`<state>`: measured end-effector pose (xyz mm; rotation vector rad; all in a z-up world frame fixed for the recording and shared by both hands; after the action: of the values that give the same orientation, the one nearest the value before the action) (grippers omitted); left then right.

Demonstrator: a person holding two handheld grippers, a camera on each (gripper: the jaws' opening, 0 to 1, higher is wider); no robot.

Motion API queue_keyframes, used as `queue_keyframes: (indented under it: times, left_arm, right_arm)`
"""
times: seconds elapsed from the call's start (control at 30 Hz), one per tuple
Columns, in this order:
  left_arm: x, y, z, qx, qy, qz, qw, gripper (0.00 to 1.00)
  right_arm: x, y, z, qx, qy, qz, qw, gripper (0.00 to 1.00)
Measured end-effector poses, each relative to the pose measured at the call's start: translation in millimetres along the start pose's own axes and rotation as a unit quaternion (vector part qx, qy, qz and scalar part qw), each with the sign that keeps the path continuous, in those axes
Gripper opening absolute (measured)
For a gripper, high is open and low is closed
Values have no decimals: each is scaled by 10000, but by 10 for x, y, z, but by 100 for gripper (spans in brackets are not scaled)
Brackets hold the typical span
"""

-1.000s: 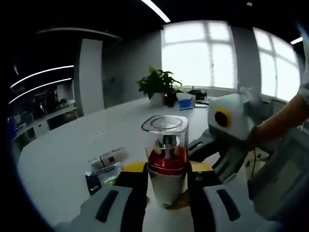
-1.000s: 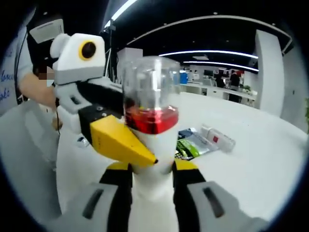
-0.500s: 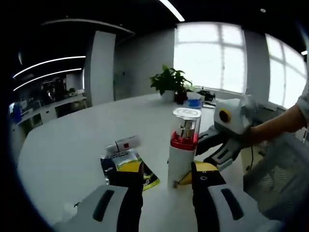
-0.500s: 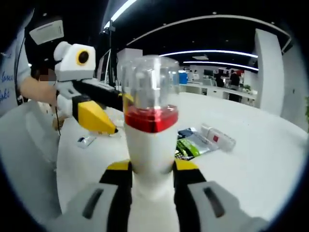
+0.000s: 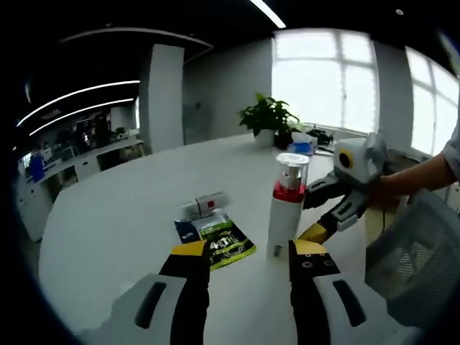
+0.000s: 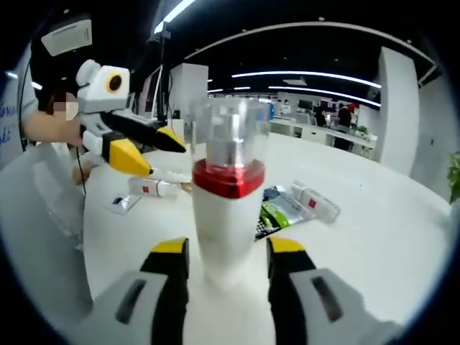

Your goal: Arrange the skincare products in the storage area until every visible bottle or jar stands upright without overlapping.

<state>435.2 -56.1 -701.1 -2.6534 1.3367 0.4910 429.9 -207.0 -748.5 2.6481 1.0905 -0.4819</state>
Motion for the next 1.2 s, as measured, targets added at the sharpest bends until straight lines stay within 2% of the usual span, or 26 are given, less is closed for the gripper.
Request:
queue_keyframes:
  times: [0.2,0.27,0.47,0.67,0.9,1.0,1.2]
  left_arm:
    - [-158,-69,-9,134,-13,-185,9997,49]
    - [-219,-113,-15,51,-14,-241,9997,52]
    - [-372,-206,-25,-39,-23,-461,9989,59]
    - [-517,-228,-31,-86,-100,-565,9983,73]
    - [-664,-220,-2,65,-214,-650,9976,86]
    - [-722,-218,23,196,-266,-702,9970,88]
    - [-851,-213,83,166,-369,-743,9964,93]
  right_arm:
    - [-147,-6,-64,179,-138,110,9997,54]
    - [-177,-14,-81,269,-156,111,9995,60]
    - [-287,-55,-175,353,-207,150,9991,69]
    - [-360,-165,-299,415,-192,99,9989,82]
    - [-418,-282,-429,314,-212,57,9993,92]
    - [-430,-304,-467,223,-250,113,9994,96]
    - [-445,-356,-504,71,-332,88,9994,99]
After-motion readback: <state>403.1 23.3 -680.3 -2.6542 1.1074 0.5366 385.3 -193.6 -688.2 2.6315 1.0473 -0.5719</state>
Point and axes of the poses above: the point that each gripper's makers call its tool centre point, and the gripper's own axes: x roughly forward along the fingers, y roughly to its right, z roughly out of its underside, the point moved 4 cm from there along -x, roughly backward along the fingers, and after that the axes turned 1 degree about -x, right-handed, at the moved point
